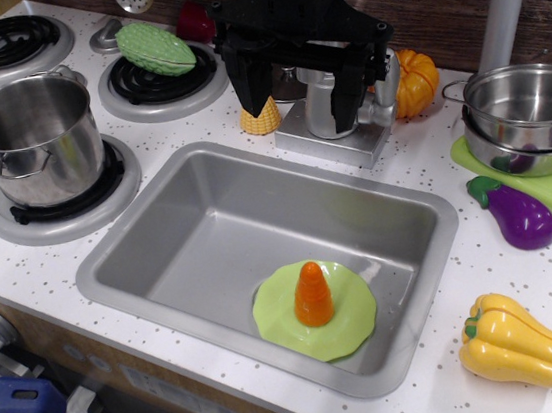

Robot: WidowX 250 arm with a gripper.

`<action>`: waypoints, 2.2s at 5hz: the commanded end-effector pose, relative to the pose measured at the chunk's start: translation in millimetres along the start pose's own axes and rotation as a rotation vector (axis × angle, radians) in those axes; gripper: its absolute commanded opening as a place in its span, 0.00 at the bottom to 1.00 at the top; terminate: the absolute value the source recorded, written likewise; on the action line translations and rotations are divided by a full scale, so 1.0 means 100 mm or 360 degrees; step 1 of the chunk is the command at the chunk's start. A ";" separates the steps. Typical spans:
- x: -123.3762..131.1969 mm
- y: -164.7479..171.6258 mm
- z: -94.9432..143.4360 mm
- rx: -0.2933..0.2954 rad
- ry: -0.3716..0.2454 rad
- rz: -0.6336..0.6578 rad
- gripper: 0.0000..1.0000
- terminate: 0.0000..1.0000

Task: Turn faucet front to left

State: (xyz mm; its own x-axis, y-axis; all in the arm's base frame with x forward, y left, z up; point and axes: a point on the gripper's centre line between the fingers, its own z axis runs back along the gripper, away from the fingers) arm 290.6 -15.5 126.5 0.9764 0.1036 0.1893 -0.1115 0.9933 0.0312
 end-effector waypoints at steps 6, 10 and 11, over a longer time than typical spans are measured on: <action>0.29 0.07 -0.09 0.0072 -0.0473 0.0120 1.00 0.00; 0.61 0.34 0.00 0.0084 -0.0580 0.0060 1.00 0.00; 0.68 0.47 -0.06 0.0095 -0.0611 0.0033 0.00 0.00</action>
State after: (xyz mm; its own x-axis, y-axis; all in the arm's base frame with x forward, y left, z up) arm 344.1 31.7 119.5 0.8669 0.0545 0.4955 -0.1027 0.9922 0.0706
